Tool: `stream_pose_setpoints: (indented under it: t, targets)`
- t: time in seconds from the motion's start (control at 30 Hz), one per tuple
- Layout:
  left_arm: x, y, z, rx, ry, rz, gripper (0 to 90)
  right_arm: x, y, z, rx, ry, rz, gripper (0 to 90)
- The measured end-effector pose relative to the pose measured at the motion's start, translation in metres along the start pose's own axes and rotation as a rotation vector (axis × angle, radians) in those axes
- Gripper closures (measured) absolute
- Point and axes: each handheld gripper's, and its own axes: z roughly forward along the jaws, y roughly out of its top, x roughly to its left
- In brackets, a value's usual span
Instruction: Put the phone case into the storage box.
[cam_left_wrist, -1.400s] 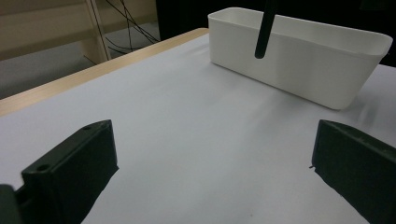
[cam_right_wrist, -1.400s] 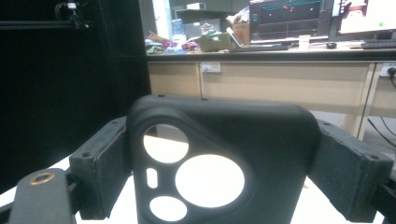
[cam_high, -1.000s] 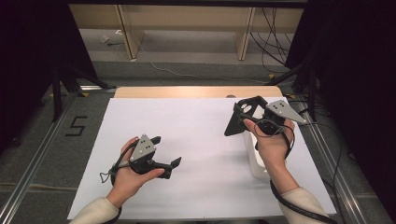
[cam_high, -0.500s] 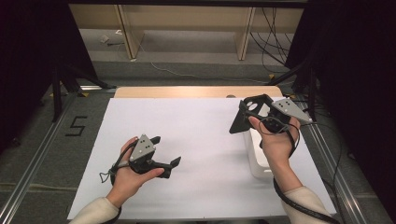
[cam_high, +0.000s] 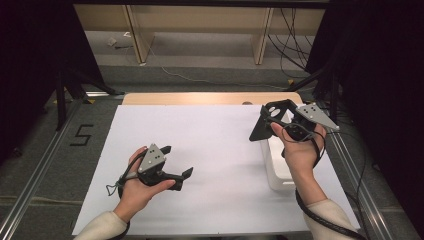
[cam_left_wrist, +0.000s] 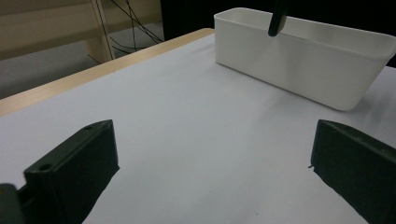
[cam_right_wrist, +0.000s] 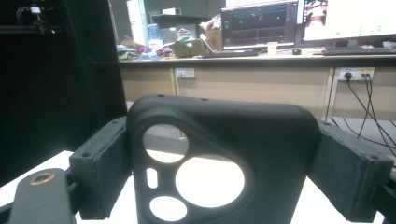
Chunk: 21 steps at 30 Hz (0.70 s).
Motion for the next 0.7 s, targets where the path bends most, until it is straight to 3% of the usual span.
stream_pose_setpoints:
  t: [0.7]
  targets:
    - [0.002, 0.000, -0.001, -0.007, 0.009, -0.002, 0.3, -0.013, 0.002, -0.003, 0.009, -0.050, -0.004, 14.8]
